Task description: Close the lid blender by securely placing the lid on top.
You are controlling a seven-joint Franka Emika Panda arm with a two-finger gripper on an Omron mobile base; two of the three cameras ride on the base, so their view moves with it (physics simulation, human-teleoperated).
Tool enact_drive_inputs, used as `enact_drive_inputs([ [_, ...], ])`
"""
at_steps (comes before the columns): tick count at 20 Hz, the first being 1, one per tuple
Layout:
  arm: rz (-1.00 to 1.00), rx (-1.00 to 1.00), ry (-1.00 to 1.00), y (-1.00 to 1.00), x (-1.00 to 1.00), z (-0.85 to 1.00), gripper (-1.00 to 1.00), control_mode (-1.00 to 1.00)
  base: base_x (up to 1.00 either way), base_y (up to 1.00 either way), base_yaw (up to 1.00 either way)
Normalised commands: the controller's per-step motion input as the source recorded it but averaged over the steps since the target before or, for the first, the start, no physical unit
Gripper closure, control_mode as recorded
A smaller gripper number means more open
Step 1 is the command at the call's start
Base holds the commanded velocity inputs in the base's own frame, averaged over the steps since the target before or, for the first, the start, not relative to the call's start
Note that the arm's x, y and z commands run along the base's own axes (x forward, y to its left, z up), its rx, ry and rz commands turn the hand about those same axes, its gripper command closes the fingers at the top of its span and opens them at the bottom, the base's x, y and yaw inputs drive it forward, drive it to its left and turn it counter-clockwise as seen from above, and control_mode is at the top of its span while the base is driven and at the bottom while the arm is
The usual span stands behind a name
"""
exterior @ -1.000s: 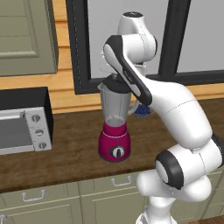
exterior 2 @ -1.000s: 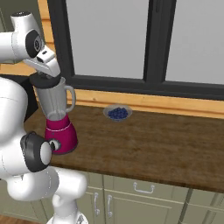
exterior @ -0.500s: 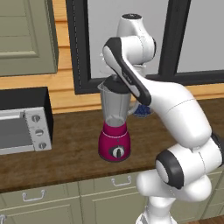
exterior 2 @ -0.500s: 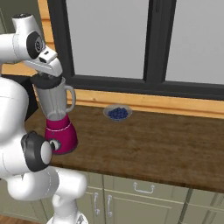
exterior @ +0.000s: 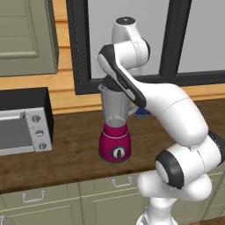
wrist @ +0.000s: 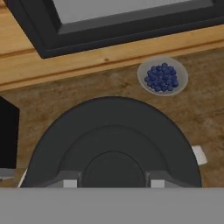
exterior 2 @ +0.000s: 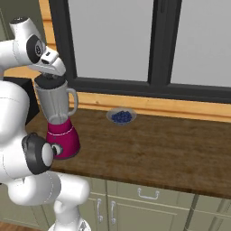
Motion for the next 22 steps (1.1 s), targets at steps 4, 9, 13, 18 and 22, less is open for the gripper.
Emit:
enact_drive_inputs([
  [4,0.04,-0.04,-0.05,0.16,0.11,0.00,1.00,-1.00,0.00,0.00,0.00],
  [9,0.02,-0.01,0.00,0.03,0.03,0.00,1.00,-1.00,0.00,0.00,0.00],
  [13,0.02,0.00,0.00,-0.04,0.00,0.00,1.00,-1.00,0.00,0.00,0.00],
  [18,0.02,0.00,0.00,-0.03,0.02,0.00,1.00,-1.00,0.00,0.00,0.00],
  [22,0.02,0.00,0.03,-0.01,0.00,0.00,1.00,-1.00,0.00,0.00,0.00],
])
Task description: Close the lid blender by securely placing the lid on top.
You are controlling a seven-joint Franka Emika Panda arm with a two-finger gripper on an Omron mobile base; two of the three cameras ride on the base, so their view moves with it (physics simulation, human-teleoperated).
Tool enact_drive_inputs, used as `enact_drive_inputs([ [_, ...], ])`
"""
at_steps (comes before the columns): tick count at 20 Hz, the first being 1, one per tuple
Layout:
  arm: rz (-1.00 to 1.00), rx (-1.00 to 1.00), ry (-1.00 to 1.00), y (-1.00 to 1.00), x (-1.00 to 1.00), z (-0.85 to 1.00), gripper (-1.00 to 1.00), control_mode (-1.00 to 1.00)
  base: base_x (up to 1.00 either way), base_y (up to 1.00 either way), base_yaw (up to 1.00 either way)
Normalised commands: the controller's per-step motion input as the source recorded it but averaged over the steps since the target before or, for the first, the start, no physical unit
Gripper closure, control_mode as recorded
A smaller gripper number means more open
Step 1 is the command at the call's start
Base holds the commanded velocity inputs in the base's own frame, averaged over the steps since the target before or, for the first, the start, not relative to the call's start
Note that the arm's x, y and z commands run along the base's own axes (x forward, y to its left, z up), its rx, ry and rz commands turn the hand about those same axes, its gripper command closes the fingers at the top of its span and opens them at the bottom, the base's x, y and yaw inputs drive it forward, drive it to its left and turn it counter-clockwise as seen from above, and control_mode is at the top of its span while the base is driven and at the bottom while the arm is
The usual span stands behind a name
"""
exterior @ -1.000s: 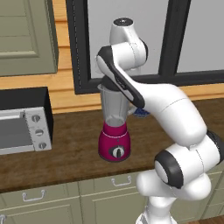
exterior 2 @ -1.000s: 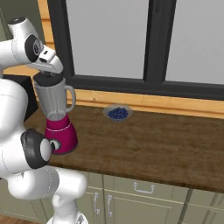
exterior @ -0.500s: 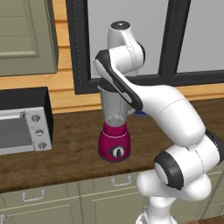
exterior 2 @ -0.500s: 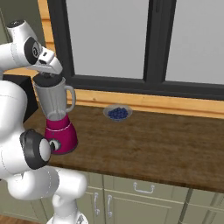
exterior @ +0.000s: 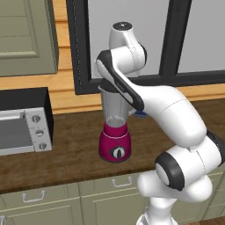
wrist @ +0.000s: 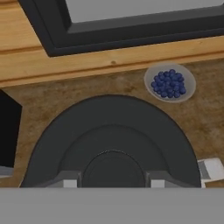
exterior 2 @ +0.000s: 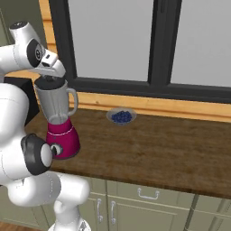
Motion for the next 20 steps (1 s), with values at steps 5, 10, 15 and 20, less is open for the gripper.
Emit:
enact_drive_inputs([
  [5,0.00,0.00,0.06,-0.08,0.00,0.00,1.00,-1.00,0.00,0.00,0.00],
  [10,0.00,0.00,0.07,-0.18,0.02,0.00,1.00,-1.00,0.00,0.00,0.00],
  [15,0.00,0.00,0.01,-0.03,0.02,0.00,1.00,-1.00,0.00,0.00,0.00],
  [20,0.00,0.00,0.00,-0.01,0.00,0.00,1.00,-1.00,0.00,0.00,0.00],
])
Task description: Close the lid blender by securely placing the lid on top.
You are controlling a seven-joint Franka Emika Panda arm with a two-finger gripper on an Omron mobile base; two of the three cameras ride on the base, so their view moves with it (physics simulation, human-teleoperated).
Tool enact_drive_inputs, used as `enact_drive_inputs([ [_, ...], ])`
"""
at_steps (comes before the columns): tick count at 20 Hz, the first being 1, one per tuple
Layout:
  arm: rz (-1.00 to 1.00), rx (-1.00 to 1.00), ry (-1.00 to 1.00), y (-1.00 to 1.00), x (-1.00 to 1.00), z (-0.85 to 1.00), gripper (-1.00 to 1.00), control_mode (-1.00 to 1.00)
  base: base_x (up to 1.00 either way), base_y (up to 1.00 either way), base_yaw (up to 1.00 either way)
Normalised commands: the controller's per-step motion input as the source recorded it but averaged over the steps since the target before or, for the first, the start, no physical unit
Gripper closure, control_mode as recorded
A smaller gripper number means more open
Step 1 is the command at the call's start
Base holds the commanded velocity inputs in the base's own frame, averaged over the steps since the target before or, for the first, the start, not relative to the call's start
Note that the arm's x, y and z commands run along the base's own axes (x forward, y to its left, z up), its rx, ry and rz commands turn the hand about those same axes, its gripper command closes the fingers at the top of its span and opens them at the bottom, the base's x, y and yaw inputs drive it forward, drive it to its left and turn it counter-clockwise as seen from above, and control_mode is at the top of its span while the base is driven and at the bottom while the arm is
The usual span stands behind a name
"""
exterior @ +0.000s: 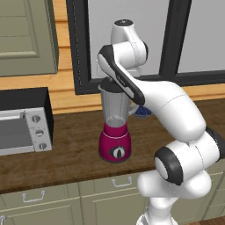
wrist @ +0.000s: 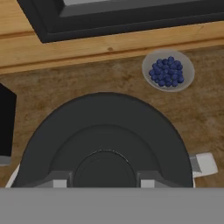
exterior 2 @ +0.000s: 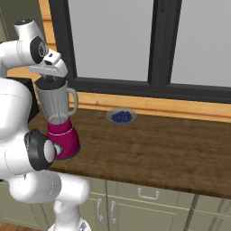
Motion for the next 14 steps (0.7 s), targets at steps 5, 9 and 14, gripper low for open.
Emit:
enact_drive_inputs([
  [5,-0.04,0.00,0.10,0.00,0.04,0.08,1.00,-1.00,0.00,0.00,0.00],
  [9,-0.06,0.00,0.12,0.00,0.13,0.19,1.00,-1.00,0.00,0.00,0.00],
  [14,-0.03,0.01,0.09,0.00,0.02,0.10,1.00,-1.00,0.00,0.00,0.00],
])
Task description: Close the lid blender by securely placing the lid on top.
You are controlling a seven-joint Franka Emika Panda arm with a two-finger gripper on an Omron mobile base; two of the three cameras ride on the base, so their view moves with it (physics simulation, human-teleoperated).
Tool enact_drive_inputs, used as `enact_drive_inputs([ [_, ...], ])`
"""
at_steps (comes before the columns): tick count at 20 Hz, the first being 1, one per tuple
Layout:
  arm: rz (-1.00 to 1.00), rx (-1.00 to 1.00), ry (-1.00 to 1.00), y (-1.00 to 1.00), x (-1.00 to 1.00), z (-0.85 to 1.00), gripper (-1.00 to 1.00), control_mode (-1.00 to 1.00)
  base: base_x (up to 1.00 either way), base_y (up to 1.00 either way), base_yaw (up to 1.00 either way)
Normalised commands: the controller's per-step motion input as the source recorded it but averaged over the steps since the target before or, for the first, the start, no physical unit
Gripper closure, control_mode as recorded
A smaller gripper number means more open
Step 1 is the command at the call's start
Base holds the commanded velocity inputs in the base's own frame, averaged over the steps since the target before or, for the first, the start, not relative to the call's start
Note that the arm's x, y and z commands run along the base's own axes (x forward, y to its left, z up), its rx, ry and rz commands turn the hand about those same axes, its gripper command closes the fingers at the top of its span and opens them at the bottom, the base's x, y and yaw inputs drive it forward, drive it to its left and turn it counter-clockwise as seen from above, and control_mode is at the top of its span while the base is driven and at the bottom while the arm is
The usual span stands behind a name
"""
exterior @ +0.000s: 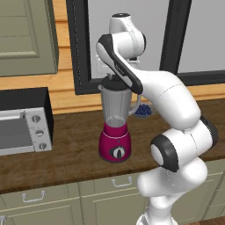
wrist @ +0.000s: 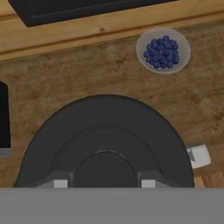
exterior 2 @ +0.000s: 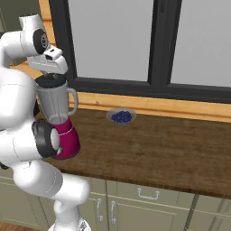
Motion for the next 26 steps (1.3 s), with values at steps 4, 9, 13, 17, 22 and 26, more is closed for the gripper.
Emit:
enact_drive_inputs([
  [4,0.00,0.00,0.01,0.00,-0.08,-0.06,1.00,-1.00,0.00,0.00,0.00],
  [9,0.00,0.00,0.00,0.00,-0.10,-0.12,1.00,-1.00,0.00,0.00,0.00],
  [13,0.00,0.00,0.00,0.00,-0.09,-0.04,1.00,-1.00,0.00,0.00,0.00],
  [17,0.00,0.00,0.00,-0.02,-0.05,-0.03,1.00,-1.00,0.00,0.00,0.00],
  [22,0.00,0.00,0.00,-0.11,-0.25,0.00,1.00,-1.00,0.00,0.00,0.00],
  [26,0.00,0.00,-0.02,-0.12,-0.20,-0.13,1.00,-1.00,0.00,0.00,0.00],
])
